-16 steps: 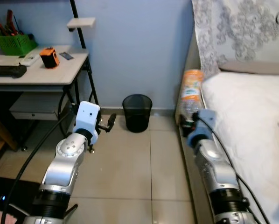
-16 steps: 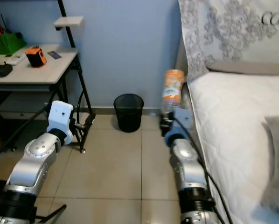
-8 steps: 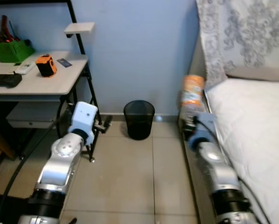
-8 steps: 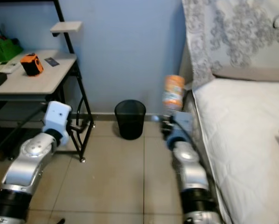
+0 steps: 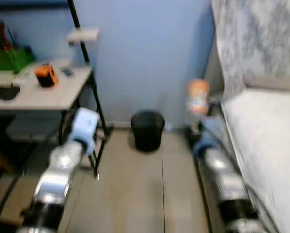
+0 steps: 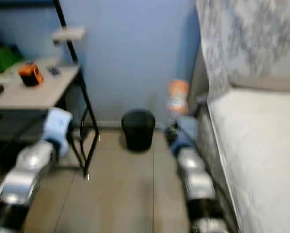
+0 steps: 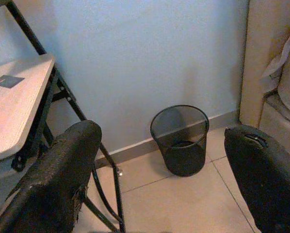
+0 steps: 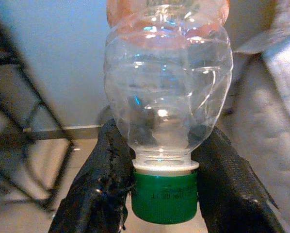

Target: Clean up the room

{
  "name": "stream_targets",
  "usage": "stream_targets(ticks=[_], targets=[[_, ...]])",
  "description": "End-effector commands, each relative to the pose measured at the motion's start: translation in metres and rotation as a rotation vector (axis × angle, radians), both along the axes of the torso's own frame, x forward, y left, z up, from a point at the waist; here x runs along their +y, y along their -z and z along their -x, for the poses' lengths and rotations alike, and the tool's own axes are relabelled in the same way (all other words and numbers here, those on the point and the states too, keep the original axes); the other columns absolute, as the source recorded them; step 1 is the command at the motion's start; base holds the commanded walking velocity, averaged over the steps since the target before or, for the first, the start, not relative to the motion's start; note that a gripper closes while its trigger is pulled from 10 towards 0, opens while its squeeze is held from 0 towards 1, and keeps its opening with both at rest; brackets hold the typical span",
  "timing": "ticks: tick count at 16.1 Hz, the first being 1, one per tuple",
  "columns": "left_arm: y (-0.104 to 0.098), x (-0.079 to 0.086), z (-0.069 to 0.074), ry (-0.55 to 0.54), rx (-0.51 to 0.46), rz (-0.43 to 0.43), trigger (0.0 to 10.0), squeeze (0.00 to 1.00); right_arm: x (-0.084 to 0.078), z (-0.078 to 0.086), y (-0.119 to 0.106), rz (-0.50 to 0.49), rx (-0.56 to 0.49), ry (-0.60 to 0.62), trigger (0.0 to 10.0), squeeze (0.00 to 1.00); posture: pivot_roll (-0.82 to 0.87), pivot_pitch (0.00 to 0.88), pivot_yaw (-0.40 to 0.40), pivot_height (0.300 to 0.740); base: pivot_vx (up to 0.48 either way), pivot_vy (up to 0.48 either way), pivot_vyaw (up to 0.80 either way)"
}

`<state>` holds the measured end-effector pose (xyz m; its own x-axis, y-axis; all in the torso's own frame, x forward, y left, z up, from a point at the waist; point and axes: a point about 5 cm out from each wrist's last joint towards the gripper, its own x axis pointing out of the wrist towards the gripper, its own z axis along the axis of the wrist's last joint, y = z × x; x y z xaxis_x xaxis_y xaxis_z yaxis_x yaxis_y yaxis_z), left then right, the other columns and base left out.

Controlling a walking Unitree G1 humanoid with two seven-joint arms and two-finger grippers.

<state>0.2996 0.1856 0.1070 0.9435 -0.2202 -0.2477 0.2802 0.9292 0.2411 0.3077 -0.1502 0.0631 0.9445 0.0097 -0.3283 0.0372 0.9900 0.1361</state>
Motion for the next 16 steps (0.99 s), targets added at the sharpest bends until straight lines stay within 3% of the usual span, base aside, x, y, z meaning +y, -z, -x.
stream_targets(ticks=[1, 16], targets=[[-0.004, 0.0091, -0.0001, -0.015, -0.005, -0.027, 10.0, 0.0, 0.0129, -0.0033, -0.0051, -0.014, -0.018, -0.031, 10.0, 0.0, 0.02, 0.0, 0.053, 0.74, 0.409, 0.0, 0.0], [0.0003, 0.004, 0.0035, 0.024, 0.019, -0.021, 10.0, 0.0, 0.0124, -0.0018, -0.0022, 0.006, -0.005, -0.056, 10.0, 0.0, 0.03, 0.0, 0.044, 0.74, 0.407, 0.0, 0.0]])
